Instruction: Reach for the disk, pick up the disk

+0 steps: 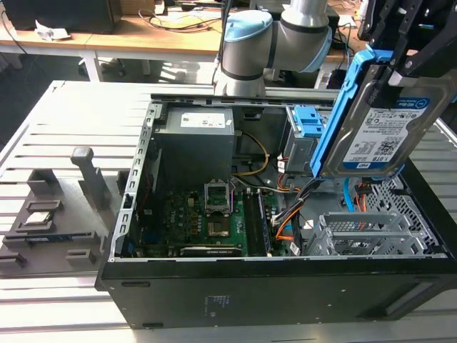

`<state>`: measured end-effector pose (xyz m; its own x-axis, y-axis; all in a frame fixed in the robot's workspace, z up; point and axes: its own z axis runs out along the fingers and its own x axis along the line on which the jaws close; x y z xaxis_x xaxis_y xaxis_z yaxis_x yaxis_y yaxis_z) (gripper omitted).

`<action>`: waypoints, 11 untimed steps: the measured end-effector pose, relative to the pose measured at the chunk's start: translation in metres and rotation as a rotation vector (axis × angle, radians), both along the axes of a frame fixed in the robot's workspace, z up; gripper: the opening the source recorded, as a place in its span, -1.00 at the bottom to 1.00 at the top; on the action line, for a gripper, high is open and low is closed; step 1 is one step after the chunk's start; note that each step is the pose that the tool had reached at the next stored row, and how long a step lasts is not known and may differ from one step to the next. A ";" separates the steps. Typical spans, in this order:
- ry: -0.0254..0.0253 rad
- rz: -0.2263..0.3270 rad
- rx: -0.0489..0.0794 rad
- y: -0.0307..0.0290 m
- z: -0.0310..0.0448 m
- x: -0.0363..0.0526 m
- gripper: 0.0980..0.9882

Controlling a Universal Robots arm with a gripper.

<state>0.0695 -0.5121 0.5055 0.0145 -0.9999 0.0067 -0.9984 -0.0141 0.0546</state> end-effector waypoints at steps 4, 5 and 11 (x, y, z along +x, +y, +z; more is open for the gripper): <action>0.0000 0.000 0.000 -0.0067 0.0000 0.0000 -0.40; 0.0000 0.000 0.000 -0.0084 0.0000 0.0000 -0.40; 0.0000 0.000 0.000 -0.0178 0.0000 0.0001 -0.40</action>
<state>0.0697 -0.5298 0.5055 0.0145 -0.9999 0.0068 -0.9984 -0.0141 0.0546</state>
